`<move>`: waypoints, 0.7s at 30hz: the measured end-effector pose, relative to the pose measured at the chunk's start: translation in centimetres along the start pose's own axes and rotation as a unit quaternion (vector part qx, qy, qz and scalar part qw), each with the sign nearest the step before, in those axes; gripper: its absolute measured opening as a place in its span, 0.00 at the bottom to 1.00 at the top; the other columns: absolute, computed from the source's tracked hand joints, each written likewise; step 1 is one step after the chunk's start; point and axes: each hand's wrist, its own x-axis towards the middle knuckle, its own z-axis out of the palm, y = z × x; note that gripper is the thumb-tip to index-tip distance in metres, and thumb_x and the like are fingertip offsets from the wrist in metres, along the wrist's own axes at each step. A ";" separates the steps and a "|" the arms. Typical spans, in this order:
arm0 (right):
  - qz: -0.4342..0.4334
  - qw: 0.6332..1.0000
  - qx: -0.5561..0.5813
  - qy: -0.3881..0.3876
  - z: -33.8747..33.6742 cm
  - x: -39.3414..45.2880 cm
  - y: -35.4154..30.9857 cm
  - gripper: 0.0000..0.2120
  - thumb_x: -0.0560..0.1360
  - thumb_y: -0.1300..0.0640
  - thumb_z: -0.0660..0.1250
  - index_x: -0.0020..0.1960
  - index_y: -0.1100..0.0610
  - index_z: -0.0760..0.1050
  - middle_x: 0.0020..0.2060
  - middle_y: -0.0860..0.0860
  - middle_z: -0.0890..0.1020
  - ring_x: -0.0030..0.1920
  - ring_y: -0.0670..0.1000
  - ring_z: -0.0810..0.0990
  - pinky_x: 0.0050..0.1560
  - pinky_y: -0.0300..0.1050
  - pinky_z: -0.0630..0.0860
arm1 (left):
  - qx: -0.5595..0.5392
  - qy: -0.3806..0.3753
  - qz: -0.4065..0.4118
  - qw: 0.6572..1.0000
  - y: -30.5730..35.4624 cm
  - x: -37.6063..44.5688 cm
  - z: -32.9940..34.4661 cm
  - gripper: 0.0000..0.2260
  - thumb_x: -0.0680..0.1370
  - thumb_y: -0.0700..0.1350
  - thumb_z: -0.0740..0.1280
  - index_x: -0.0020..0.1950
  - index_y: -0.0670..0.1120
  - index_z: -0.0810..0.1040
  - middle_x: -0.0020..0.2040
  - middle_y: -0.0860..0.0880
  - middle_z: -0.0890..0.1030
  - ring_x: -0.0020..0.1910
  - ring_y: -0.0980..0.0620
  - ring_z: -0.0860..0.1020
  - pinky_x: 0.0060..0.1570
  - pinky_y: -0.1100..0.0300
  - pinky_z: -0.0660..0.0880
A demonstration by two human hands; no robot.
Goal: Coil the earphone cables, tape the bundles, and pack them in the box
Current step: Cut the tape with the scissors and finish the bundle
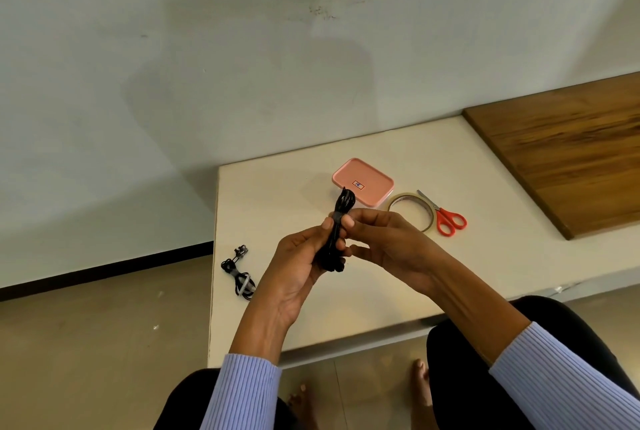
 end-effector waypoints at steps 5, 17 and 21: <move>-0.015 0.998 -0.043 0.032 0.4 0.5 0.5 0.18 0.71 0.52 0.68 0.53 0.65 0.78 0.45 0.57 0.81 0.48 0.53 0.79 0.57 0.44 0.75 | 0.204 0.075 0.066 0.974 -0.5 0.0 -0.2 0.14 0.80 0.50 0.61 0.42 0.50 0.84 0.39 0.50 0.85 0.43 0.54 0.82 0.43 0.65 0.76; 0.015 0.966 -0.223 0.128 3.5 4.6 3.2 0.16 0.66 0.56 0.77 0.43 0.69 0.78 0.37 0.59 0.84 0.37 0.53 0.85 0.39 0.45 0.82 | 0.206 0.286 0.072 0.933 -1.5 -0.7 -7.8 0.10 0.79 0.43 0.63 0.40 0.47 0.81 0.42 0.47 0.84 0.41 0.51 0.81 0.42 0.58 0.77; -0.002 0.914 -0.380 0.141 5.9 8.8 4.5 0.17 0.63 0.51 0.79 0.37 0.63 0.78 0.32 0.55 0.82 0.35 0.53 0.82 0.38 0.46 0.82 | 0.195 0.319 0.067 0.925 -1.2 -1.2 -10.0 0.10 0.79 0.44 0.64 0.39 0.47 0.81 0.42 0.46 0.84 0.41 0.48 0.81 0.37 0.63 0.76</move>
